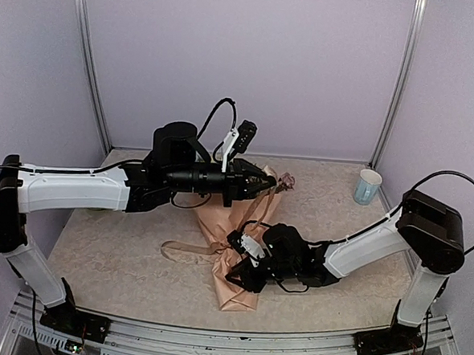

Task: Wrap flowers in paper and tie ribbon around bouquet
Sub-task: Move the folded bouquet to the center of the board, then place the right side of the ribbon at the center of the board.

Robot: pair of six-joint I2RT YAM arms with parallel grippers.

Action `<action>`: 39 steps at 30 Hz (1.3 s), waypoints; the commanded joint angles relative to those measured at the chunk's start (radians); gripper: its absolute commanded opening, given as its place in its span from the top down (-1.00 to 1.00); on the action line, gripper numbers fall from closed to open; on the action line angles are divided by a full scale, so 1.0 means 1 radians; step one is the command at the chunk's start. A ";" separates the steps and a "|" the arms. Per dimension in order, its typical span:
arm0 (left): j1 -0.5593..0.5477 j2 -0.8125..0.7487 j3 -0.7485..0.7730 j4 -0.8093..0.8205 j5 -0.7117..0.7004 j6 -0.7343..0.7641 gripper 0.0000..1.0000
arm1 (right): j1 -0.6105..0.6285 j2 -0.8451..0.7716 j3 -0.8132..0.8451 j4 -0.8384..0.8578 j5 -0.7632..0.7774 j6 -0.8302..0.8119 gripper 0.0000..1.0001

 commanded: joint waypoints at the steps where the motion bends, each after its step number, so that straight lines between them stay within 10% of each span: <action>1: 0.049 -0.035 -0.053 0.128 -0.016 -0.012 1.00 | 0.035 -0.132 0.006 -0.190 0.014 -0.031 0.18; 21: 0.038 0.116 0.039 -0.058 -0.056 0.069 1.00 | -0.136 -0.896 -0.223 -0.123 0.056 0.152 -0.37; 30: -0.102 0.293 0.311 -0.402 -0.185 0.266 0.96 | -0.518 -1.117 -0.067 -0.914 0.463 0.383 -0.70; 36: -0.208 0.390 0.469 -0.688 -0.190 0.451 -0.89 | -0.556 -1.136 -0.059 -0.913 0.392 0.345 -0.72; 39: -0.208 0.320 0.415 -0.708 -0.199 0.475 -0.98 | -0.556 -1.087 -0.077 -0.845 0.296 0.309 -0.69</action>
